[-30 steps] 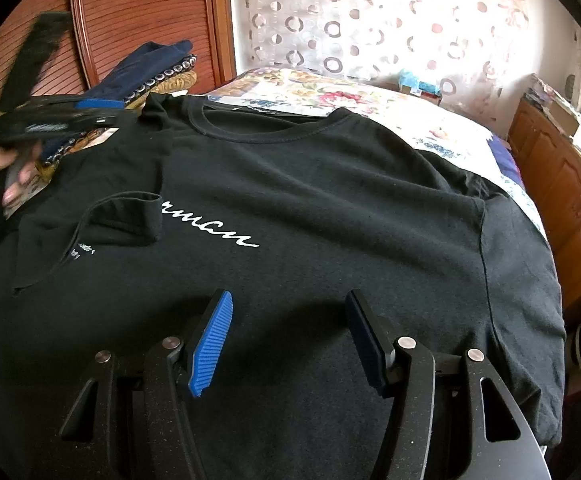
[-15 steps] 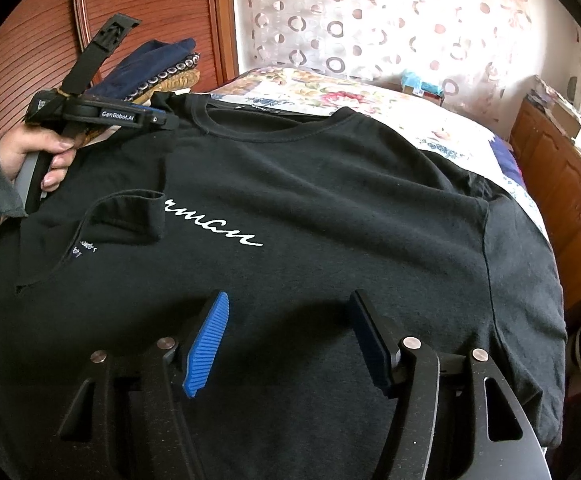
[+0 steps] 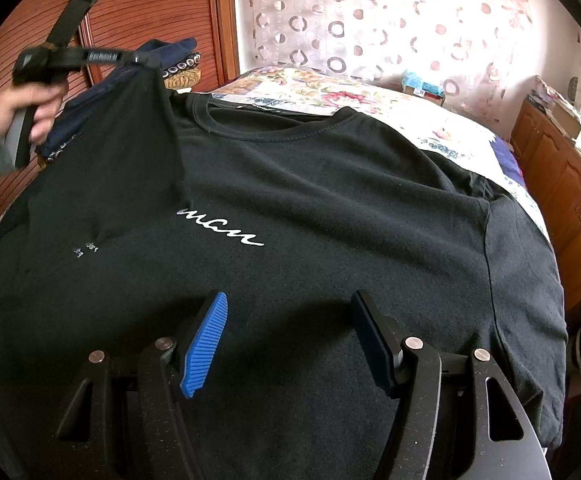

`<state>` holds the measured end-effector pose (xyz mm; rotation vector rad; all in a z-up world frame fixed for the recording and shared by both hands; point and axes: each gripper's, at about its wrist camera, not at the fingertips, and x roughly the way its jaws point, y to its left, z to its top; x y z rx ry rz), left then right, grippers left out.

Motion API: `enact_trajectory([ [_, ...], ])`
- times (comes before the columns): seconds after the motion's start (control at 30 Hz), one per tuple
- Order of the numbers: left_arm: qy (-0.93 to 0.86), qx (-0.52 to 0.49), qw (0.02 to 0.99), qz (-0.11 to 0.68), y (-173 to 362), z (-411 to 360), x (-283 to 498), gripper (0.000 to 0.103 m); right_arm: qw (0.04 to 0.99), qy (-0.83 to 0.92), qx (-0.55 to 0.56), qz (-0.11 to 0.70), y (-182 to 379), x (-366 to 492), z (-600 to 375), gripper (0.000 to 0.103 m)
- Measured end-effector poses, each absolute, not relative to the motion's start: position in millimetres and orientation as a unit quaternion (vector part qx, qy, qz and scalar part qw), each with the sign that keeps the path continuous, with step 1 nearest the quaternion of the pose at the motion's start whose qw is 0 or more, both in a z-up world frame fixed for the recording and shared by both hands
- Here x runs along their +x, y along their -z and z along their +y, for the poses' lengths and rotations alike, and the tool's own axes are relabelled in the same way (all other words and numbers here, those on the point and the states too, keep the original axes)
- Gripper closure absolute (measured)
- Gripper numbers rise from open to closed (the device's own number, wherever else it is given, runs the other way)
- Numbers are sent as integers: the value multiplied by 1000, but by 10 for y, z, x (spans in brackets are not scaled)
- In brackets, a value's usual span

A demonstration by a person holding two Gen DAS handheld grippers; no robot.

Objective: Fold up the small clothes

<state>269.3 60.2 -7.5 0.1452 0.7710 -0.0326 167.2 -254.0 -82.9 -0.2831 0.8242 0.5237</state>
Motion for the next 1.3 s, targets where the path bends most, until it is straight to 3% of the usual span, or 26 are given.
enact_trajectory([
  [0.27, 1, 56, 927, 370, 79, 824, 2644, 98, 873, -251, -136, 394, 830, 1674, -2541, 37],
  [0.37, 17, 46, 933, 357, 20, 823, 2510, 94, 873, -251, -136, 395, 831, 1675, -2542, 36],
  [0.53, 52, 24, 945, 323, -128, 804, 2188, 61, 873, -252, -136, 394, 832, 1676, -2543, 36],
  [0.67, 75, 3, 949, 307, -165, 762, 1867, 55, 873, -252, -136, 394, 834, 1675, -2541, 36],
  [0.73, 87, -2, 950, 301, -176, 708, 1710, 40, 873, -252, -136, 394, 835, 1674, -2542, 36],
  [0.83, 104, -6, 950, 294, -170, 648, 1514, 26, 873, -252, -136, 394, 834, 1678, -2543, 35],
  [1.3, 108, -18, 951, 289, 150, 343, 763, 25, 891, -226, -128, 372, 684, 1538, -2810, 35],
])
